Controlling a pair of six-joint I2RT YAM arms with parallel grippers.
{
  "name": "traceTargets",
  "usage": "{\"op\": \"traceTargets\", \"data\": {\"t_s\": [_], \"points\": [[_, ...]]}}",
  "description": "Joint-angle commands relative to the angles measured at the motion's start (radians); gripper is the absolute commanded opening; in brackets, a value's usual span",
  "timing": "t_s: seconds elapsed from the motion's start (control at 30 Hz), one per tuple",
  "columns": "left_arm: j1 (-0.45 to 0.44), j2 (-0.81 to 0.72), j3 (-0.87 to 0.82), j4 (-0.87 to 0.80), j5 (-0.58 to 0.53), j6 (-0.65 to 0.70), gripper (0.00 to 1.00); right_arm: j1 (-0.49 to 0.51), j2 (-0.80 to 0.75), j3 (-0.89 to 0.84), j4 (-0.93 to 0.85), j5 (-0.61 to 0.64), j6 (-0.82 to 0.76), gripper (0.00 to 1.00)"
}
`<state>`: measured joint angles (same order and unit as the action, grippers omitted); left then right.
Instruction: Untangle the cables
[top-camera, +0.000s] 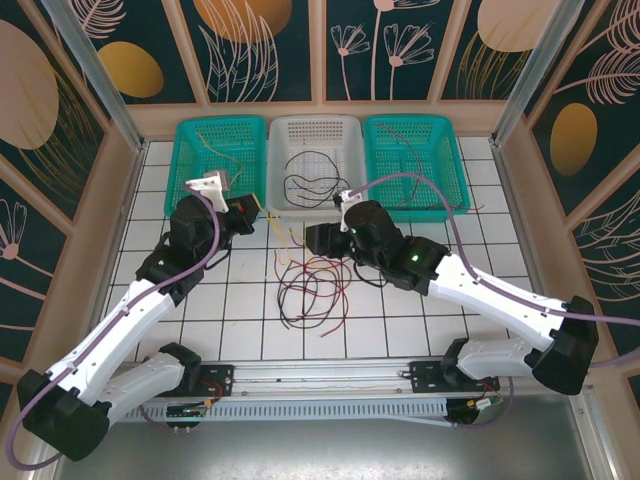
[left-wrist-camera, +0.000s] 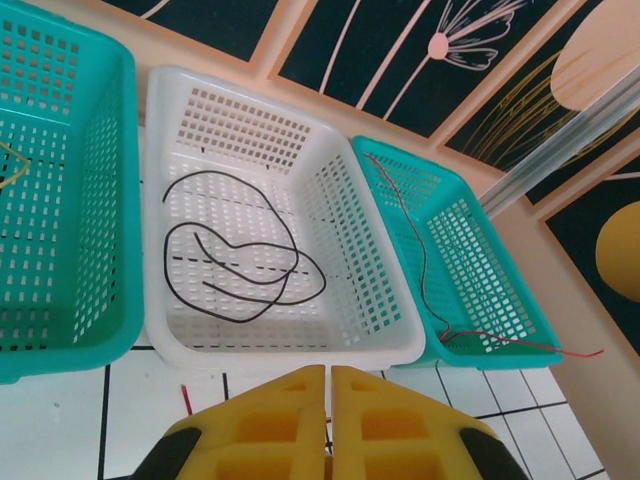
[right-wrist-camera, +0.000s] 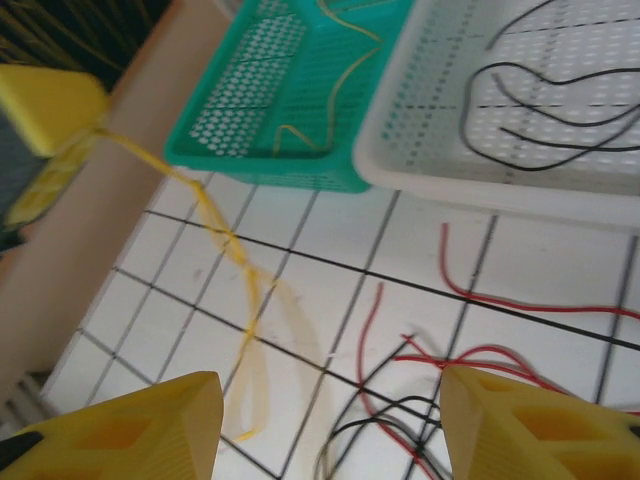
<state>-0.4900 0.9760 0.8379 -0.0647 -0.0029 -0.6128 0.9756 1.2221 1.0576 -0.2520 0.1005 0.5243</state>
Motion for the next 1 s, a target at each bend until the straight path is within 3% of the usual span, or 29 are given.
{"op": "traceTargets", "data": {"t_s": [0.0, 0.27, 0.43, 0.5, 0.6, 0.67, 0.83, 0.97], "points": [[-0.002, 0.007, 0.057, -0.005, 0.027, 0.047, 0.00, 0.007, 0.043, -0.017, 0.037, -0.081, -0.042, 0.59], [-0.002, 0.032, 0.108, -0.040, 0.046, 0.091, 0.00, 0.005, 0.157, 0.058, -0.012, -0.105, -0.100, 0.46], [-0.002, 0.035, 0.120, -0.047, 0.009, 0.108, 0.00, 0.003, 0.156, 0.063, -0.009, -0.121, -0.114, 0.09], [-0.002, 0.053, 0.129, -0.076, -0.082, 0.124, 0.00, 0.003, 0.140, 0.057, -0.018, -0.114, -0.119, 0.00], [0.028, 0.121, 0.228, -0.161, -0.310, 0.136, 0.00, 0.002, 0.109, 0.028, -0.042, -0.091, -0.127, 0.00], [0.085, 0.193, 0.301, -0.213, -0.402, 0.150, 0.00, 0.002, 0.089, 0.007, -0.067, -0.091, -0.129, 0.00], [0.260, 0.316, 0.404, -0.212, -0.439, 0.127, 0.00, 0.002, -0.001, -0.059, -0.091, -0.047, -0.108, 0.00], [0.380, 0.374, 0.475, -0.175, -0.429, 0.064, 0.00, 0.002, -0.051, -0.090, -0.095, -0.082, -0.113, 0.00]]}}
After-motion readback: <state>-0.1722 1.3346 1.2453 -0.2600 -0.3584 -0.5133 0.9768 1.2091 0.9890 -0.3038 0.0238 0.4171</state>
